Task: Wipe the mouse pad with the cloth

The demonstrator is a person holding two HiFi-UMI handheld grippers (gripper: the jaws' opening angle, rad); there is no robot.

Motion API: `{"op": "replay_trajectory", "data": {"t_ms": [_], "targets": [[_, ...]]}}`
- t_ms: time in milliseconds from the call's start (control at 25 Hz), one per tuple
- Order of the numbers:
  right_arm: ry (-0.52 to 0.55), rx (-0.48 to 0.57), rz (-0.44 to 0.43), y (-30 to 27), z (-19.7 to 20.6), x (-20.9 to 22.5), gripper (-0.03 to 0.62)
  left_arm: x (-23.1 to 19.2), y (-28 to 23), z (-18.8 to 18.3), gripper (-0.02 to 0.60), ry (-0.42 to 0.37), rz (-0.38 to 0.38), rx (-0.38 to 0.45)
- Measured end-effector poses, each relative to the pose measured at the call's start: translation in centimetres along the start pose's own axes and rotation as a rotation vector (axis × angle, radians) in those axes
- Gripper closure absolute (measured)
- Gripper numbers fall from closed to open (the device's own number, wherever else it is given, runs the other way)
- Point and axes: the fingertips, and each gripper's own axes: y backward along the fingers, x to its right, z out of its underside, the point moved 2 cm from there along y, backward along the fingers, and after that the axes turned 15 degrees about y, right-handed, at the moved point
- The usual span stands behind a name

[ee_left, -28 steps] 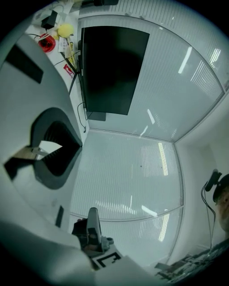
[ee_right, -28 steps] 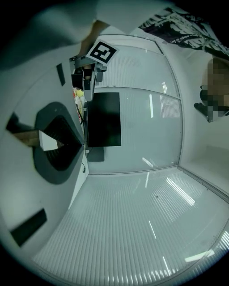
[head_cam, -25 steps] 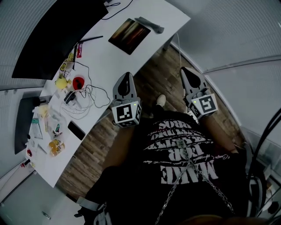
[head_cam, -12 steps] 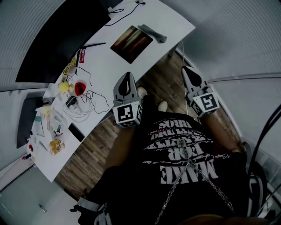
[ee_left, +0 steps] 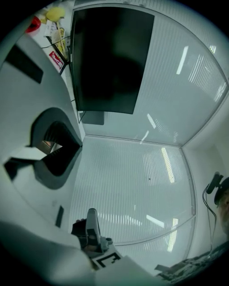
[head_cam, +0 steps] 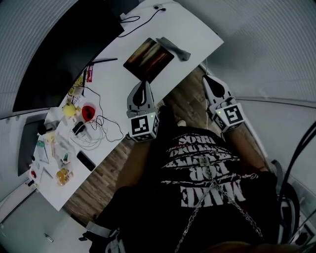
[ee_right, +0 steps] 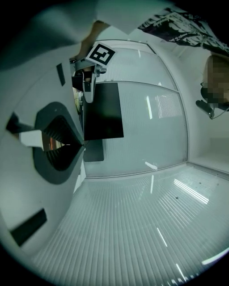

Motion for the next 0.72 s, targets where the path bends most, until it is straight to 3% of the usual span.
{"op": "replay_trajectory", "data": {"t_ms": [400,640,720], "targets": [[0.012,-0.176,-0.053,-11.3,4.4,2.5,0.592,-9.8,-7.8,2.4,0.577,0.097,-0.101,-0.115],[0.127,-0.390,-0.139,-19.0,9.0,2.2,0.589,-14.0,-11.3,4.6,0.577,0.140,-0.103,-0.200],[0.135,-0.467,-0.165,-20.7,11.4,2.1,0.535,-15.1,-12.1,6.2,0.577,0.148,-0.114,-0.238]]}}
